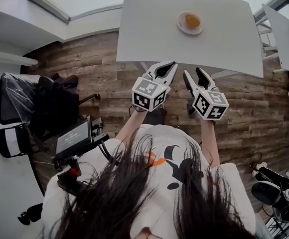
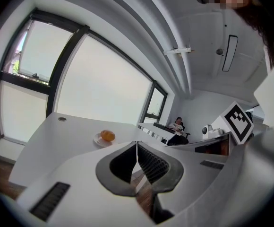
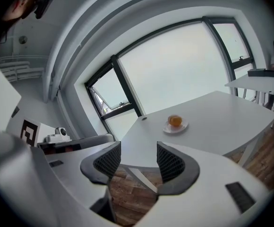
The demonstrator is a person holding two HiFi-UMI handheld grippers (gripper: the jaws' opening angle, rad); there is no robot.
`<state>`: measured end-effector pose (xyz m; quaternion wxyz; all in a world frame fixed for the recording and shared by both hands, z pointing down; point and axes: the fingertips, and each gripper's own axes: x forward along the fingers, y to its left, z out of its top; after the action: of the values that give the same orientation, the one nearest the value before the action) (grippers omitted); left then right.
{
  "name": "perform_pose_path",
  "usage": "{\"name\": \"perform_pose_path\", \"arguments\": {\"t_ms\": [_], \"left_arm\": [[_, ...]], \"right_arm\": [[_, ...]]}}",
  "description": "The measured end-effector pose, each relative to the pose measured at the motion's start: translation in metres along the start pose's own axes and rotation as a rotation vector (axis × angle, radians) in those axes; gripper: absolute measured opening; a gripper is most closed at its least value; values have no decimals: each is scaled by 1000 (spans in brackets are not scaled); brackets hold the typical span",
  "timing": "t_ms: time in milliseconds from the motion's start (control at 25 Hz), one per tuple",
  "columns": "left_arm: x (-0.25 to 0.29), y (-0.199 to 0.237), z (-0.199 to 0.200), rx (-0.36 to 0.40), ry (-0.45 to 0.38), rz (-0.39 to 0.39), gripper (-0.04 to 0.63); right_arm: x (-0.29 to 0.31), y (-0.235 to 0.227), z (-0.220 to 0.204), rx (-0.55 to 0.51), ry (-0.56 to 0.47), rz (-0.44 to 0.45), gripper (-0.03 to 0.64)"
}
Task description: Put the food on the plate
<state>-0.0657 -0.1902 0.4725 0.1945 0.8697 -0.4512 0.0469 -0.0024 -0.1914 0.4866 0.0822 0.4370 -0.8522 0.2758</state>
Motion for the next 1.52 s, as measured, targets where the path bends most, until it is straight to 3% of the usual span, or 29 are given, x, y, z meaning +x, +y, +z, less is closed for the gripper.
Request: {"name": "perform_pose_path", "arguments": {"t_ms": [480,840,1200,1520], "left_arm": [[-13,-123,-51,-33,-1,32,5],[-53,-227,-89,21,9,64,6],[-100,-259,-108,66,39,91,6],[-124,-265,-112,67,29,57,5]], "right_arm": [[-119,-29,-44,-7,19,45,245],[-210,-31,-75,1,-5,124,245],[-238,1,-99,28,-19,187,245],[-247,24,-101,23,-47,174,245]]}}
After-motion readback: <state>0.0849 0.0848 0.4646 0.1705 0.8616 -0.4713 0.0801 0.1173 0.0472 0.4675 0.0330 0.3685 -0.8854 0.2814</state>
